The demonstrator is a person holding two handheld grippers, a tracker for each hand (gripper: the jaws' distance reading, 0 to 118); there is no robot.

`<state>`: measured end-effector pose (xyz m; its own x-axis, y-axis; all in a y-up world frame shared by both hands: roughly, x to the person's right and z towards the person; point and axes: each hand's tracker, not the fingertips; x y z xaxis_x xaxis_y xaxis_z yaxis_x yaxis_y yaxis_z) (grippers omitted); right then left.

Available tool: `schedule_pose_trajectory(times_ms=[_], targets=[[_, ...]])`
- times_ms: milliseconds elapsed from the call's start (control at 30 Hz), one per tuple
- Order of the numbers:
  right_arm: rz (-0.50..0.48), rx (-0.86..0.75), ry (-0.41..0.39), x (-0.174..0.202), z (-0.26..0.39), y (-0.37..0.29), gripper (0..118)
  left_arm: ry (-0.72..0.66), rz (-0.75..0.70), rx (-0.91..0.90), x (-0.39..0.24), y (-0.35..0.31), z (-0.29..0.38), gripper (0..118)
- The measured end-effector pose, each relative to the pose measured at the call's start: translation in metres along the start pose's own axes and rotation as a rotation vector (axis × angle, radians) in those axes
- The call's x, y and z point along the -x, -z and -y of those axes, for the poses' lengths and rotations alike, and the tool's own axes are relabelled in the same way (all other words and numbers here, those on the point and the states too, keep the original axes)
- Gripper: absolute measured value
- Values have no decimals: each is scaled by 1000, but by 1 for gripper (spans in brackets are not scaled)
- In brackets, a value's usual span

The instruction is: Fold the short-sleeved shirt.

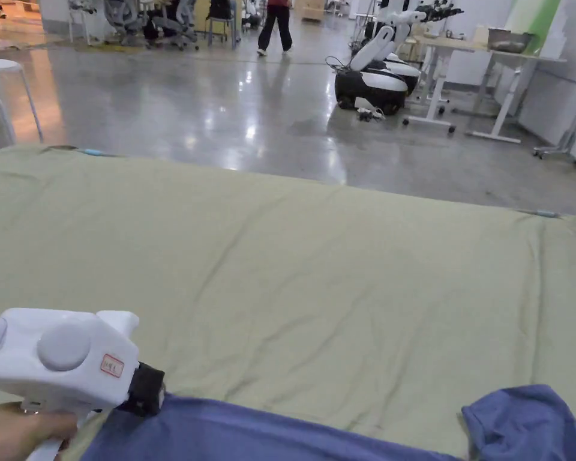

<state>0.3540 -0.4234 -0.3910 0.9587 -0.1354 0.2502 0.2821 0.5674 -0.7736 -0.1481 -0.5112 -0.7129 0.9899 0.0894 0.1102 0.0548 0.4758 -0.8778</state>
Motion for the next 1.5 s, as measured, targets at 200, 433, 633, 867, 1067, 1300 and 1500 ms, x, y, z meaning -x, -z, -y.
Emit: schedule_pose_trajectory(times_ms=[200, 433, 633, 867, 1067, 1300, 1500], targets=[[-30, -22, -22, -6, -35, 19, 3, -28, 168, 89, -6, -7, 19, 7], [-45, -160, -50, -3, -130, 68, 95, 177, 10, 28, -42, -1, 36, 6], [66, 123, -122, 4, -184, 152, 103, 101, 23, 50, -38, -2, 31, 7], [202, 367, -178, 4, -182, 220, 88, 49, 64, 23, -29, -2, 35, 7], [174, 369, -228, 17, -176, 216, 6, 0, 60, 16, -29, -8, 32, 7], [29, 214, -191, 13, -163, 134, 6, -87, 173, -40, -1, -70, 38, 7], [-59, 54, -126, -11, -105, 19, 6, -130, 245, -134, 29, -169, 85, 7]])
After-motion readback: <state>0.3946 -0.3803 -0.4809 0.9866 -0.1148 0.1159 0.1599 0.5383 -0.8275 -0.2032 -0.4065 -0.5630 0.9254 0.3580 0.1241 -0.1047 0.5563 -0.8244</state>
